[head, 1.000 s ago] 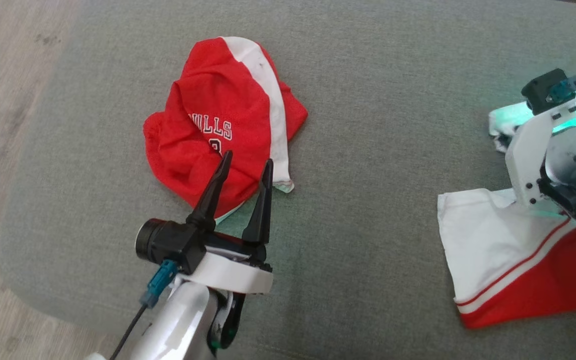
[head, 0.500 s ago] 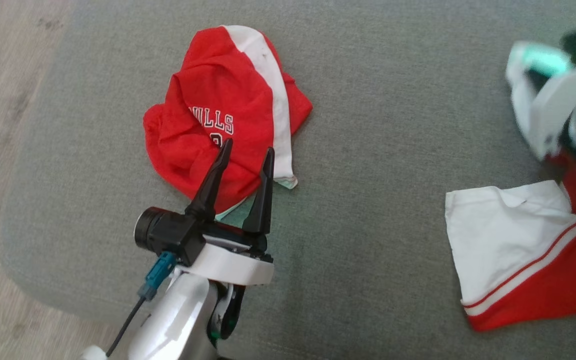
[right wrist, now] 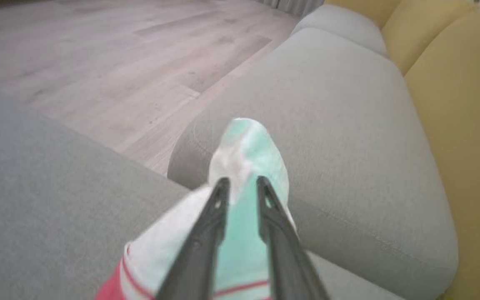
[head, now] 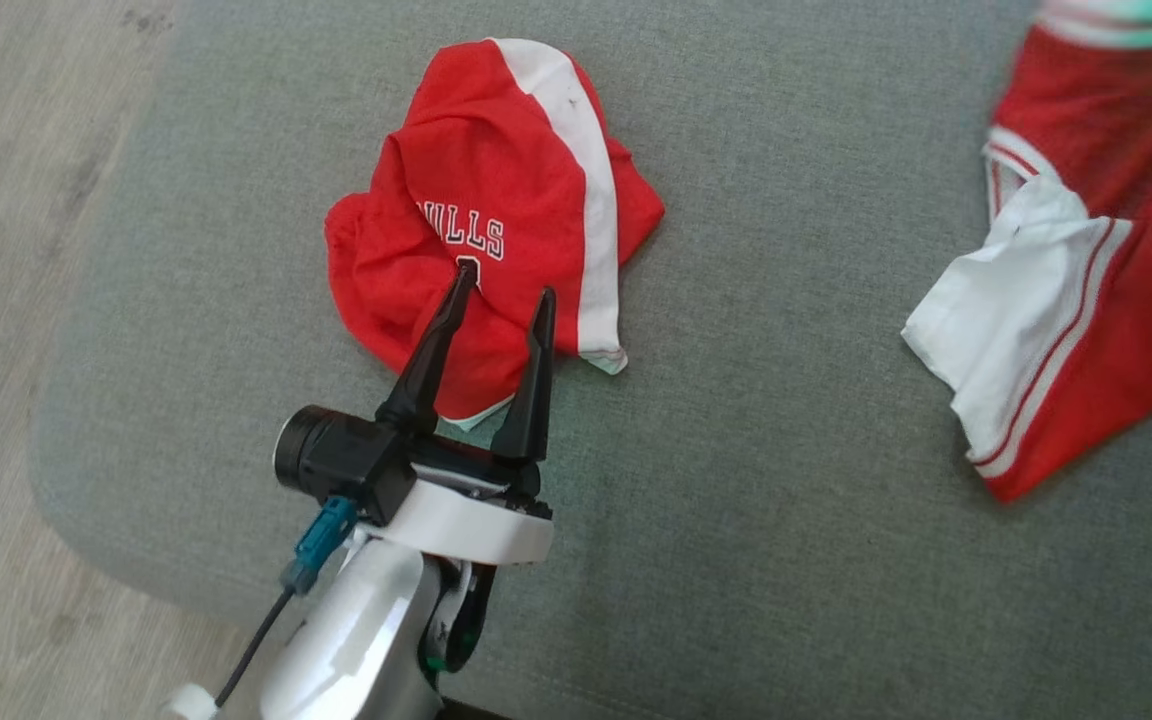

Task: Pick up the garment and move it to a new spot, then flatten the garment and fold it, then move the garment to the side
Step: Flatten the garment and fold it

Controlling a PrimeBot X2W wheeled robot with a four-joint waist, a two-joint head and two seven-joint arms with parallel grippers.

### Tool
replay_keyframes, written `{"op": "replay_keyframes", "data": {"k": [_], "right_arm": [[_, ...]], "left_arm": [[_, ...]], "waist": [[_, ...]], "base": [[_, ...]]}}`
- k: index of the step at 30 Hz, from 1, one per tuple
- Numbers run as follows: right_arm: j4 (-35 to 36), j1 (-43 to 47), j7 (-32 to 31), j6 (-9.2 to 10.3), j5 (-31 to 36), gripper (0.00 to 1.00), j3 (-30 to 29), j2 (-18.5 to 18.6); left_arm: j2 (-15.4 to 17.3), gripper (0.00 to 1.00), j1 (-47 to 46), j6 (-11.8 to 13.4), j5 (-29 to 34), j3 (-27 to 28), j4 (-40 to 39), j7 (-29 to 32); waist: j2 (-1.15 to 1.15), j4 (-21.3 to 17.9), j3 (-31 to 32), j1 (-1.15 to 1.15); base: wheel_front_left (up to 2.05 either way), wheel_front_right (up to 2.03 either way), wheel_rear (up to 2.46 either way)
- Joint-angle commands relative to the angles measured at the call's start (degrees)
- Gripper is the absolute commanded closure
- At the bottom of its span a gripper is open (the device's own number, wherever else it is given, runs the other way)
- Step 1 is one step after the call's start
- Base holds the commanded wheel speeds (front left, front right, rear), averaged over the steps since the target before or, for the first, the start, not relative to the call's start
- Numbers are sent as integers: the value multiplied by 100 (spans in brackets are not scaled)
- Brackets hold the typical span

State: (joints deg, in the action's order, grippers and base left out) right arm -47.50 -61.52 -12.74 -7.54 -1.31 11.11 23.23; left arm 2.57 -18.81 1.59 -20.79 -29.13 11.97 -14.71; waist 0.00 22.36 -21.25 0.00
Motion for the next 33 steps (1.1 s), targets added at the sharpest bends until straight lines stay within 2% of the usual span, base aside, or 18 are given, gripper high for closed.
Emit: {"op": "replay_keyframes", "data": {"k": [1,8,15,22,30,33], "right_arm": [[44,-25,42,5,10,0,66,-108],[-317,178,530,5,-161,0,139,-269],[-13,707,1382,5,-632,0,74,-513],[1115,1893,1971,5,-909,0,-420,-812],[2977,4098,2081,5,-518,0,-1252,-1770],[3484,4888,2160,5,-488,0,-1425,-1987]], "left_arm": [[31,0,-122,40,-23,213,-185,-29],[31,0,-96,41,78,323,-213,-29],[31,0,6,11,264,542,-226,-29],[31,0,175,-16,340,743,-207,-29],[31,0,326,-67,407,838,-66,-29],[31,0,368,-97,460,841,36,-29]], "waist": [[0,-22,23,0],[0,-304,225,0],[0,-957,699,0],[0,-1686,1147,0],[0,-2269,1374,0],[0,-2405,1404,0]], "base": [[0,0,0],[0,0,0],[0,0,0],[0,0,0],[0,0,0],[0,0,0]]}}
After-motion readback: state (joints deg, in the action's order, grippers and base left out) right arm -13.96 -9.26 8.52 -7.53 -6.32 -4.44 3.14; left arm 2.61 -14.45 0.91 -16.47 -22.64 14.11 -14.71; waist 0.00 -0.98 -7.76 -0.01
